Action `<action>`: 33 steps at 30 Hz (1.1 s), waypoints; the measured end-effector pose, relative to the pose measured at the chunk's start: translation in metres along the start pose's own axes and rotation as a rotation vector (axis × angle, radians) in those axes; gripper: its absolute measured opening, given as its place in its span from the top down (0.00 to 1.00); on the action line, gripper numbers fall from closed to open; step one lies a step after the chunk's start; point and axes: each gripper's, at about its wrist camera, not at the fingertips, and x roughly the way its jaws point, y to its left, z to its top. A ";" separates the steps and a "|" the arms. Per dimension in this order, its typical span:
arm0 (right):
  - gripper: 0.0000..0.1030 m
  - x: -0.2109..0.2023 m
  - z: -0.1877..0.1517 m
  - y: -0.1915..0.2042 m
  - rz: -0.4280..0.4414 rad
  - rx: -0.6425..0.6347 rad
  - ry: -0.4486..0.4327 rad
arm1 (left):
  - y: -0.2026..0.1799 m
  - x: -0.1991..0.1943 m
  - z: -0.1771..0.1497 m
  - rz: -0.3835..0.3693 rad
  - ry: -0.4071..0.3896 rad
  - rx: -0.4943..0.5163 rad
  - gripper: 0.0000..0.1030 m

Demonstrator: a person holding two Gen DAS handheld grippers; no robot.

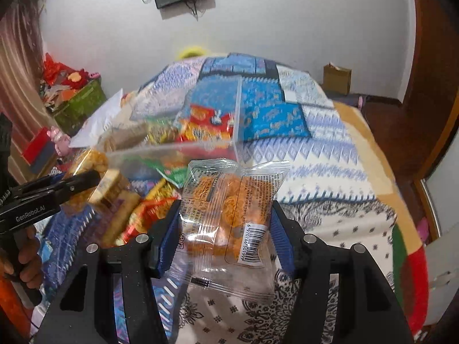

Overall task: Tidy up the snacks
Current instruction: 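Drop the puffed snack bag in the box with the left tool while the right drops the cookie pack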

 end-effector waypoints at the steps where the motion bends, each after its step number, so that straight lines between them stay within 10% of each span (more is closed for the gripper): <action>1: 0.47 -0.002 0.003 0.001 0.002 -0.002 -0.010 | 0.001 -0.003 0.004 -0.001 -0.012 -0.001 0.57; 15: 0.47 0.014 0.057 0.030 0.048 -0.062 -0.113 | 0.003 -0.002 0.050 0.011 -0.107 -0.007 0.57; 33: 0.47 0.098 0.086 0.055 0.068 -0.107 -0.009 | 0.034 0.075 0.069 0.068 -0.027 -0.052 0.57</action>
